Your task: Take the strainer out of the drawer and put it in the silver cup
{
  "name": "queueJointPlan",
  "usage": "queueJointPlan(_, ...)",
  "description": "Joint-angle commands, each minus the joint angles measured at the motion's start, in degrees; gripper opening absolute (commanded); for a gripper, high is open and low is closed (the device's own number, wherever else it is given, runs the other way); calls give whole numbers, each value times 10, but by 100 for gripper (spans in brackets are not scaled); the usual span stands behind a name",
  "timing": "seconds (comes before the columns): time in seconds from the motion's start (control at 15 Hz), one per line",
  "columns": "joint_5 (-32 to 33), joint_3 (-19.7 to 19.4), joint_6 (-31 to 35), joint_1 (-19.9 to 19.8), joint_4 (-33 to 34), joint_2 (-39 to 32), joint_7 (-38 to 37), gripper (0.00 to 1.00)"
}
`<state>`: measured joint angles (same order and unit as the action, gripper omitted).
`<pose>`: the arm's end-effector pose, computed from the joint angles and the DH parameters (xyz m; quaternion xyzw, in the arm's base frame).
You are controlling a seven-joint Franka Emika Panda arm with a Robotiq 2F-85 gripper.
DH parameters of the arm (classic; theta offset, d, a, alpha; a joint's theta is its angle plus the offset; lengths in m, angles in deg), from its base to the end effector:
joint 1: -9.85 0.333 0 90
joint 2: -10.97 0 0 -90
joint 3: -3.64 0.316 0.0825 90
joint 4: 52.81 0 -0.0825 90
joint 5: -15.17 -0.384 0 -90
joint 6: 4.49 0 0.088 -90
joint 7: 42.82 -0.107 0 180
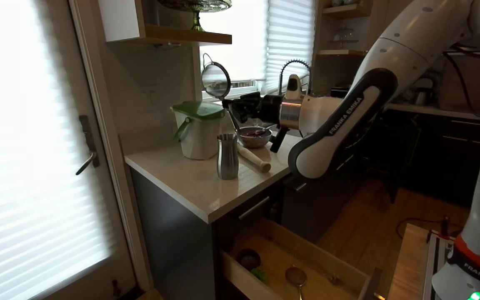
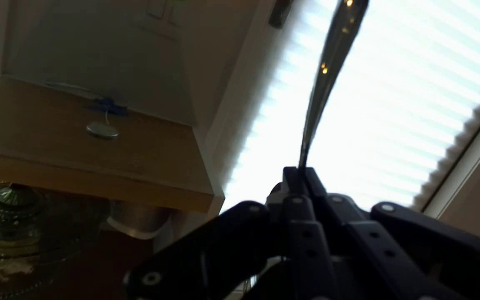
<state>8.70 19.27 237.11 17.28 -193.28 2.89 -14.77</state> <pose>0.4660 0.1757 0.4447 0.6479 0.2332 0.7243 0.0341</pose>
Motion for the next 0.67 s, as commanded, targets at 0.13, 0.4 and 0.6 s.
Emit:
queueJointPlan(0.13,-18,-36,9,32,58,-7,-24,1)
queueJointPlan(0.4,-55,-57,19,36,144,-25,-24,1)
queueJointPlan(0.6,-53,-69,19,35,175,-56,-32,1)
